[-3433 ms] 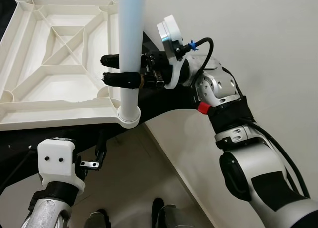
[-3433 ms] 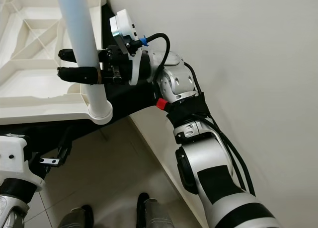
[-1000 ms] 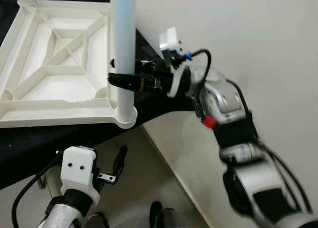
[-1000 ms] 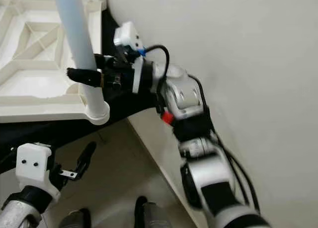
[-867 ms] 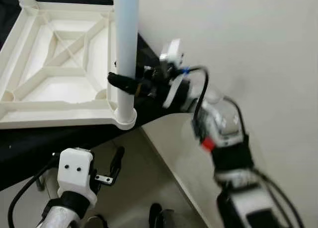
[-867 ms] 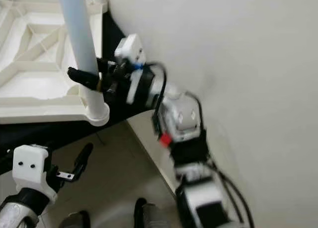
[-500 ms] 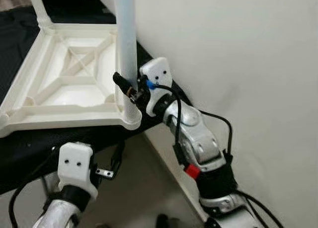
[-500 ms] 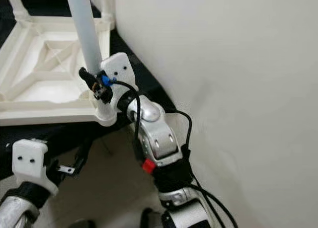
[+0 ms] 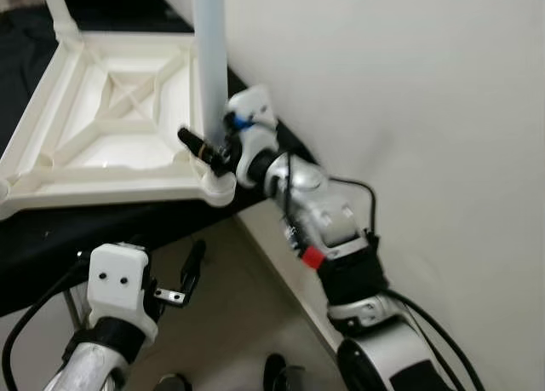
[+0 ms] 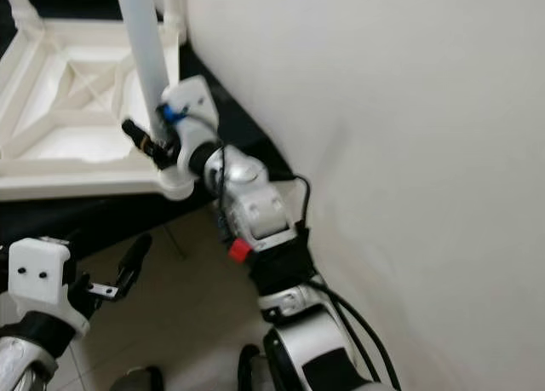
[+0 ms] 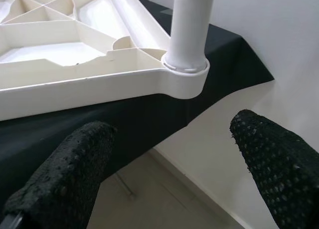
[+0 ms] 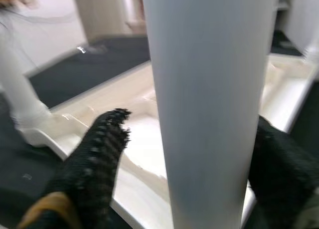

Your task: Building children table

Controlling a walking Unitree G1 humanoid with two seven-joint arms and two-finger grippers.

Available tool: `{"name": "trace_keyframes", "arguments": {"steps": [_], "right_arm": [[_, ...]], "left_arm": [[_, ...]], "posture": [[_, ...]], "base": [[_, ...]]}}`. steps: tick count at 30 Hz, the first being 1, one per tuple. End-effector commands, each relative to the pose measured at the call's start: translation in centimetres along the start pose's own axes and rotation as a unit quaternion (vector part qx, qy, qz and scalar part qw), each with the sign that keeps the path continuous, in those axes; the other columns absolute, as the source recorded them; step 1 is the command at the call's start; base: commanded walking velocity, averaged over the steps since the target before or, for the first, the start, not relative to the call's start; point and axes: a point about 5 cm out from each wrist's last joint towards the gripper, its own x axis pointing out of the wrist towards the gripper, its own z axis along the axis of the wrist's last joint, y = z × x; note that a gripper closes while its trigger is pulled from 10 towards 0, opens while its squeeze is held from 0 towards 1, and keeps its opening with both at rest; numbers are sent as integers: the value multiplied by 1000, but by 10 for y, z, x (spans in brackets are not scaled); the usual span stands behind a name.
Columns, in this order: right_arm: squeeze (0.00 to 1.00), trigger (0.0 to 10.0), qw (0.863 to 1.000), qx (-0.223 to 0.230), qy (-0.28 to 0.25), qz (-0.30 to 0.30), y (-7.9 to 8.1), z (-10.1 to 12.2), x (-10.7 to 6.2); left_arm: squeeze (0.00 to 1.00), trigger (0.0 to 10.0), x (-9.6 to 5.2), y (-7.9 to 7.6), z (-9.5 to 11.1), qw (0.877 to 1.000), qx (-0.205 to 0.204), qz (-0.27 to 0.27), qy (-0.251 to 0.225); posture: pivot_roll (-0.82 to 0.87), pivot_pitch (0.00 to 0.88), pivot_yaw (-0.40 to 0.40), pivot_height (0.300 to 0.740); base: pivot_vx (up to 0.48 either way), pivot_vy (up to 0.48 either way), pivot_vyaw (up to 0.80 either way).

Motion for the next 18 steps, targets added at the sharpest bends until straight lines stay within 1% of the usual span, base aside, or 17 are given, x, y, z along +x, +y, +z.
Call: {"name": "trace_keyframes", "arguments": {"steps": [1,2,3,4,5,7,8,9,10,12,13,15,16,17,18], "right_arm": [[1000,10000,999,-2,-19,31,-7,1,-18],[1000,10000,999,-2,-19,31,-7,1,-18],[1000,10000,999,-9,-16,43,-11,-2,-30],[1000,10000,999,-14,-13,51,-13,-5,-38],[1000,10000,999,-14,-13,51,-13,-5,-38],[1000,10000,997,0,15,72,-18,-16,-63],[1000,10000,997,0,15,72,-18,-16,-63],[1000,10000,996,4,34,77,-20,-23,-76],[1000,10000,996,6,48,81,-20,-27,-84],[1000,10000,992,24,88,83,-19,-45,-105],[1000,10000,992,24,88,83,-19,-45,-105],[1000,10000,990,69,107,56,-20,-62,-128],[0,10000,991,91,100,22,-24,-65,-134],[0,10000,991,91,100,22,-24,-65,-134],[0,10000,990,105,94,-2,-26,-67,-137]], "left_arm": [[0,10000,-1,-2,-6,1000,-9,-4,19],[0,10000,-1,-2,-6,1000,-9,-4,19],[0,10000,-1,-2,-7,1000,-10,-3,20],[0,10000,-1,-2,-7,1000,-11,-3,21],[0,10000,-1,-2,-7,1000,-11,-3,21],[0,10000,-1,0,-8,1000,-11,2,24],[0,10000,-1,0,-8,1000,-11,2,24],[0,10000,-1,0,-8,1000,-10,5,24],[0,10000,-1,1,-8,1000,-9,6,25],[0,10000,0,3,-9,1000,-6,9,28],[0,10000,0,3,-9,1000,-6,9,28],[0,10000,1,6,-12,999,-6,19,37],[0,10000,0,9,-15,999,-8,27,46],[0,10000,0,9,-15,999,-8,27,46],[0,10000,0,11,-17,998,-10,32,52]], "posture": [[95,280,-113,740],[95,280,-113,740],[95,280,-113,740],[95,280,-113,740],[95,280,-113,740],[83,282,-111,740],[83,282,-111,740],[83,282,-111,740],[83,282,-111,740],[77,287,-110,740],[77,287,-110,740],[74,291,-111,740],[69,290,-108,740],[69,290,-108,740],[69,290,-108,740]], "base": [[0,0,0],[0,0,0],[0,0,0],[0,0,0],[0,0,0],[0,0,0],[0,0,0],[0,0,0],[0,0,0],[0,0,0],[0,0,0],[0,0,0],[0,0,0],[0,0,0],[0,0,0]]}}
